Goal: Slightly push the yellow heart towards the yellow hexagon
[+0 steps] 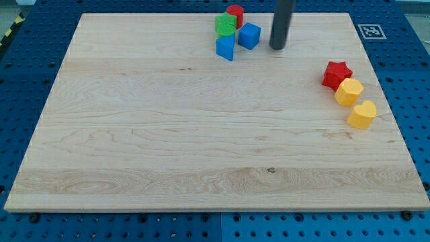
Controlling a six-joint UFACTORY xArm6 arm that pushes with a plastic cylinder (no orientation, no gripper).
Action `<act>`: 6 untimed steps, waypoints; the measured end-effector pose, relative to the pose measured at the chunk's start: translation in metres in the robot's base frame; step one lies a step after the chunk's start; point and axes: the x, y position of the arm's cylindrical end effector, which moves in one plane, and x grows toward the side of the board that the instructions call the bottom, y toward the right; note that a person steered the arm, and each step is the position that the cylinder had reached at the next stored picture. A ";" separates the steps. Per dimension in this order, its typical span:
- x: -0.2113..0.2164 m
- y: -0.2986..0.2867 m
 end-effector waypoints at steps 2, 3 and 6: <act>0.024 0.137; 0.094 0.186; 0.212 0.169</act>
